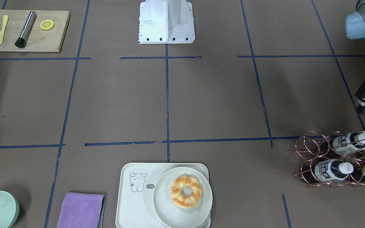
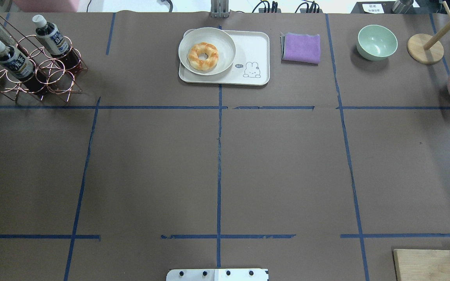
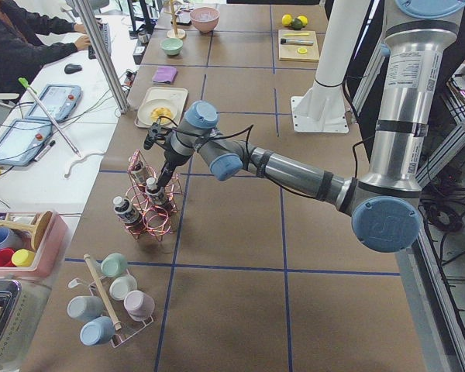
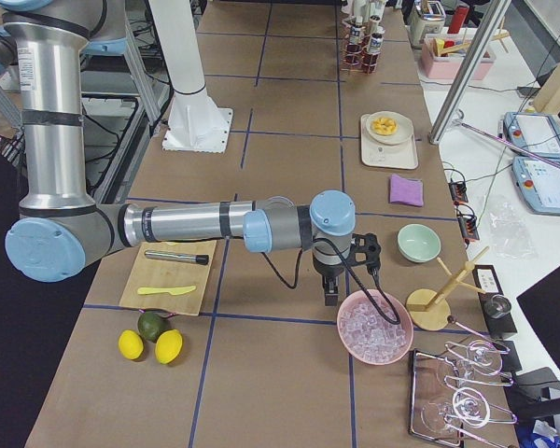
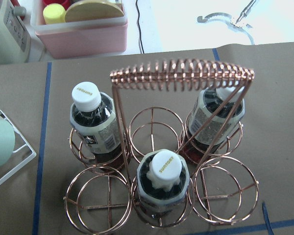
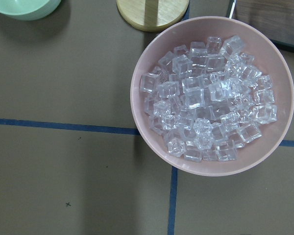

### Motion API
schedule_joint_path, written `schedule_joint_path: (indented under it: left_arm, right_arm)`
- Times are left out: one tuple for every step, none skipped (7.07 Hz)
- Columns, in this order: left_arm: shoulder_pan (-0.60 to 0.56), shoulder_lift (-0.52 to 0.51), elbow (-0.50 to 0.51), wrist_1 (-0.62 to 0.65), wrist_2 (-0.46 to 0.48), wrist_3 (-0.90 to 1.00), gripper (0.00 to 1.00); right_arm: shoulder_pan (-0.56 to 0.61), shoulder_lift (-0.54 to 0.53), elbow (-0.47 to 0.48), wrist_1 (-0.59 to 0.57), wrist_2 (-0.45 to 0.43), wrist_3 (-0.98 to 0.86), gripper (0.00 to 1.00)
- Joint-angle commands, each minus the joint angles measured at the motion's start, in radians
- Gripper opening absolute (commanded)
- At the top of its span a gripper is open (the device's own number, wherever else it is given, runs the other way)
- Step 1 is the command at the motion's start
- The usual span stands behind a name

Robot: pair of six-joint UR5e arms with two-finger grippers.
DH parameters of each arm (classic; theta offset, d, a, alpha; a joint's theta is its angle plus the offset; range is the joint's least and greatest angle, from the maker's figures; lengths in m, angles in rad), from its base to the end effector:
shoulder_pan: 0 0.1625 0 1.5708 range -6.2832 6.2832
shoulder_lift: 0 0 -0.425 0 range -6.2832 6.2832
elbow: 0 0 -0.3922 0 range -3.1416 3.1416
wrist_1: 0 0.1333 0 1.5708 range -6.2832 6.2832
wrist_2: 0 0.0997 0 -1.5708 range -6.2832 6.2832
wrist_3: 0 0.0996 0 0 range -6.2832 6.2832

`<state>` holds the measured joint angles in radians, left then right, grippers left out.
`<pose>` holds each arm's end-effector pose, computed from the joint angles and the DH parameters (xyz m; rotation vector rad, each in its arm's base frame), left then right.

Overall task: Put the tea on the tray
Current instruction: 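Reach the left gripper down to a dark tea bottle in the copper rack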

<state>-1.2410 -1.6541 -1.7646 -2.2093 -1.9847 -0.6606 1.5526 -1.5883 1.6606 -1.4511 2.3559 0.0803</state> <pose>0.0885 -0.5464 0.4552 0.6104 0.7661 -0.1145 0.0539 -0.4961 0.6092 0.1432 -0.7905 -0.0166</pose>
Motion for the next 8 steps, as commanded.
schedule_joint_path:
  left_arm:
    - [0.018,-0.015,0.113,-0.178,0.067,-0.017,0.99]
    - [0.025,-0.038,0.181,-0.26,0.126,-0.058,0.99]
    - [0.058,-0.042,0.209,-0.3,0.165,-0.1,0.99]
    - [0.06,-0.044,0.206,-0.303,0.171,-0.135,0.99]
    - [0.063,-0.044,0.203,-0.305,0.17,-0.149,0.99]
    - [0.078,-0.044,0.201,-0.306,0.17,-0.149,0.99]
    - [0.097,-0.044,0.2,-0.305,0.171,-0.149,0.96]
    - [0.106,-0.044,0.203,-0.305,0.171,-0.149,0.86]
  right_arm:
    - [-0.003,0.004,-0.041,0.008,-0.003,0.018,1.0]
    - [-0.028,0.005,-0.042,0.011,-0.004,0.036,1.0]
    - [-0.034,0.005,-0.042,0.011,-0.003,0.038,1.0]
    - [-0.039,0.007,-0.042,0.009,0.0,0.039,1.0]
    - [-0.039,0.02,-0.042,0.008,0.005,0.041,1.0]
    - [-0.039,0.021,-0.042,0.002,0.005,0.041,1.0]
    - [-0.039,0.021,-0.041,-0.003,0.016,0.042,1.0]
    - [-0.037,0.021,-0.041,-0.003,0.022,0.047,1.0]
